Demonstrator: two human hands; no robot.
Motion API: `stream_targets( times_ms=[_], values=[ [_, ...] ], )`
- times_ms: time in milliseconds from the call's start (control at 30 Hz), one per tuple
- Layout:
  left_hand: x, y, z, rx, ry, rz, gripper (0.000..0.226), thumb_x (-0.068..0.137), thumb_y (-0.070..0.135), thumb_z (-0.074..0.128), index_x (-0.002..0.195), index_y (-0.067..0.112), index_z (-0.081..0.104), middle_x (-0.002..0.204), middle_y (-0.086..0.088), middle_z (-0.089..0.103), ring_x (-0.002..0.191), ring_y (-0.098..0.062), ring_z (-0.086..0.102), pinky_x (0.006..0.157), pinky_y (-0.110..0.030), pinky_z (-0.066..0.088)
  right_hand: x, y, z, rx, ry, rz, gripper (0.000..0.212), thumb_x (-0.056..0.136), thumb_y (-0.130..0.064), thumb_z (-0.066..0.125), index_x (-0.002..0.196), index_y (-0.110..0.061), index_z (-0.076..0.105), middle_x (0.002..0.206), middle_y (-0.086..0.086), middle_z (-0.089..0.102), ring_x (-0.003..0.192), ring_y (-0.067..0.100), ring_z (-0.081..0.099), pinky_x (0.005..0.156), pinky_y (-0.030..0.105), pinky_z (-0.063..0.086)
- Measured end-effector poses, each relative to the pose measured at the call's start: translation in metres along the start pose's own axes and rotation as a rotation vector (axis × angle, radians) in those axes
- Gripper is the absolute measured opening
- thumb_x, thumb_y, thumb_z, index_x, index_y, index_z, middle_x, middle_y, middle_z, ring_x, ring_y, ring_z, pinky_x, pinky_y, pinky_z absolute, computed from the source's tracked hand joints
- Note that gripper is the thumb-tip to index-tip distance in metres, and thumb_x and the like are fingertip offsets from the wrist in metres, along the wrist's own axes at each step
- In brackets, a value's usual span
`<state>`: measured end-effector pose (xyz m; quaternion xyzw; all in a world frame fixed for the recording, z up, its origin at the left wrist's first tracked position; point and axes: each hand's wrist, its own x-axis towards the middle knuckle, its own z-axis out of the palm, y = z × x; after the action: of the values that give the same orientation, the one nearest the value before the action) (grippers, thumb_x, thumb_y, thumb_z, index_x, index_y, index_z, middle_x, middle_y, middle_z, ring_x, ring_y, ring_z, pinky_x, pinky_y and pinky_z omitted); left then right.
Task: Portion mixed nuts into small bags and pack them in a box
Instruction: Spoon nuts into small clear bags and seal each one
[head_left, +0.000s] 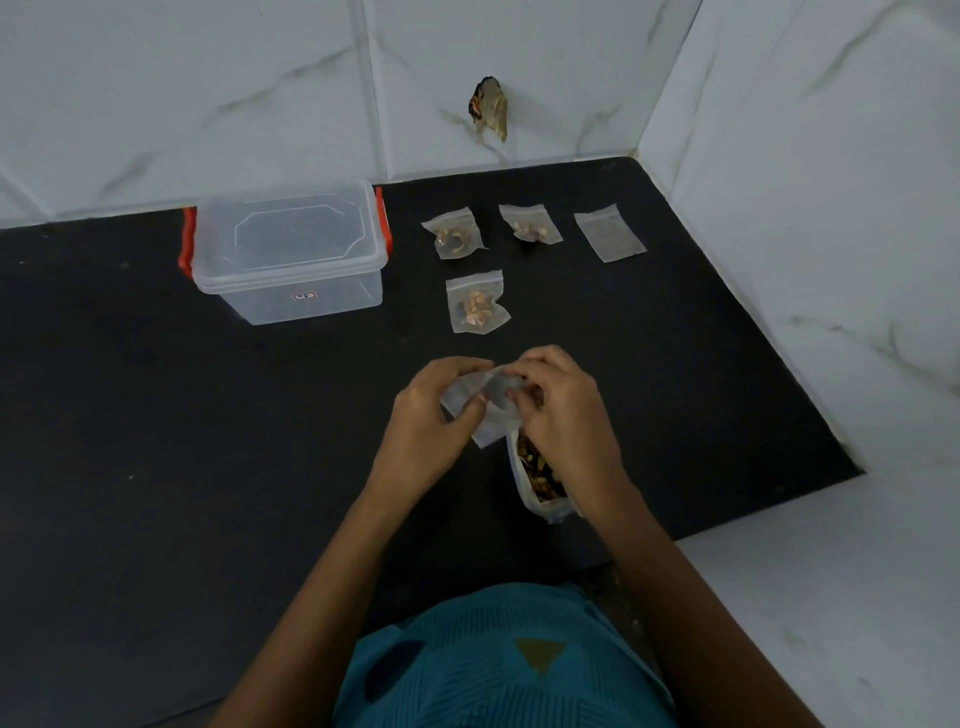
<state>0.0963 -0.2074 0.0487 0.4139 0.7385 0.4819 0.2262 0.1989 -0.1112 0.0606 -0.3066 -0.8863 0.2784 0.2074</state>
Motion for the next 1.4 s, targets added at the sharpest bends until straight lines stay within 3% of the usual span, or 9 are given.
stream_targets(
  times_ms=[167, 300, 433, 567, 667, 867, 1100, 1233, 1400],
  values=[
    [-0.004, -0.010, 0.005, 0.139, -0.125, 0.127, 0.074, 0.071, 0.017, 0.078, 0.131, 0.029, 0.036, 0.132, 0.007, 0.040, 0.130, -0.010, 0.031, 0.108, -0.025, 0.020, 0.000, -0.002, -0.002, -0.012, -0.091, 0.065, 0.045, 0.079, -0.010, 0.068, 0.122, -0.005, 0.056, 0.124, 0.004, 0.048, 0.112, 0.012, 0.049, 0.093, 0.016, 0.037],
    [-0.006, -0.018, 0.022, 0.214, -0.035, 0.128, 0.090, 0.066, 0.027, 0.081, 0.139, 0.021, 0.027, 0.144, -0.008, 0.035, 0.136, -0.011, 0.013, 0.114, -0.039, 0.007, 0.000, -0.009, -0.004, 0.057, -0.139, 0.127, 0.049, 0.079, -0.013, 0.069, 0.125, -0.006, 0.053, 0.128, 0.003, 0.043, 0.109, 0.013, 0.051, 0.091, 0.018, 0.043],
    [-0.006, -0.023, 0.037, 0.232, 0.144, 0.172, 0.071, 0.071, 0.045, 0.060, 0.130, 0.024, 0.028, 0.137, -0.009, 0.043, 0.136, -0.006, 0.014, 0.113, -0.039, 0.003, -0.001, -0.016, -0.005, 0.088, -0.162, 0.164, 0.052, 0.077, -0.017, 0.072, 0.124, -0.007, 0.053, 0.127, 0.003, 0.042, 0.103, 0.010, 0.052, 0.091, 0.021, 0.046],
    [-0.006, -0.021, 0.040, 0.100, 0.211, 0.112, 0.061, 0.072, 0.022, 0.074, 0.124, 0.014, 0.044, 0.128, -0.006, 0.051, 0.129, 0.002, 0.023, 0.114, -0.033, 0.009, -0.005, -0.023, -0.008, 0.123, -0.158, 0.185, 0.052, 0.077, -0.019, 0.072, 0.123, -0.008, 0.054, 0.125, 0.000, 0.042, 0.102, 0.009, 0.051, 0.091, 0.024, 0.047],
    [-0.006, -0.015, 0.038, 0.051, 0.229, 0.053, 0.055, 0.072, 0.021, 0.076, 0.120, 0.012, 0.050, 0.121, 0.002, 0.054, 0.122, -0.007, 0.043, 0.116, -0.035, 0.016, -0.007, -0.026, -0.007, 0.130, -0.148, 0.174, 0.047, 0.079, -0.020, 0.070, 0.122, -0.011, 0.054, 0.122, -0.005, 0.041, 0.100, 0.003, 0.047, 0.091, 0.022, 0.046],
    [-0.006, -0.006, 0.033, -0.146, 0.193, -0.009, 0.042, 0.067, 0.041, 0.066, 0.102, 0.055, 0.047, 0.104, 0.030, 0.054, 0.106, -0.003, 0.054, 0.104, -0.053, 0.035, -0.009, -0.024, -0.004, 0.192, -0.044, 0.145, 0.017, 0.084, -0.003, 0.060, 0.100, -0.008, 0.061, 0.101, -0.010, 0.045, 0.075, -0.002, 0.050, 0.075, 0.007, 0.045],
    [-0.007, -0.010, 0.034, -0.298, 0.117, -0.042, 0.045, 0.062, 0.043, 0.071, 0.101, 0.041, 0.050, 0.108, 0.001, 0.058, 0.102, -0.014, 0.058, 0.087, -0.039, 0.051, -0.008, -0.014, -0.013, 0.339, -0.059, 0.212, 0.016, 0.082, 0.000, 0.061, 0.084, -0.015, 0.061, 0.080, -0.017, 0.053, 0.074, -0.001, 0.057, 0.069, 0.009, 0.047],
    [-0.008, -0.019, 0.036, -0.300, 0.089, -0.034, 0.049, 0.062, 0.042, 0.075, 0.103, 0.037, 0.050, 0.108, 0.000, 0.058, 0.104, -0.016, 0.058, 0.088, -0.039, 0.051, -0.011, -0.008, -0.024, 0.585, -0.123, 0.302, 0.013, 0.085, -0.003, 0.060, 0.087, -0.016, 0.063, 0.084, -0.010, 0.062, 0.070, -0.008, 0.059, 0.060, 0.008, 0.047],
    [-0.009, -0.028, 0.035, -0.277, 0.067, -0.033, 0.047, 0.065, 0.033, 0.081, 0.102, 0.037, 0.050, 0.104, 0.011, 0.058, 0.101, -0.004, 0.056, 0.085, -0.018, 0.047, -0.027, 0.017, -0.031, 0.462, -0.118, 0.415, 0.017, 0.084, -0.009, 0.061, 0.084, -0.026, 0.061, 0.088, -0.013, 0.061, 0.082, -0.004, 0.059, 0.071, 0.005, 0.047]
  ],
)
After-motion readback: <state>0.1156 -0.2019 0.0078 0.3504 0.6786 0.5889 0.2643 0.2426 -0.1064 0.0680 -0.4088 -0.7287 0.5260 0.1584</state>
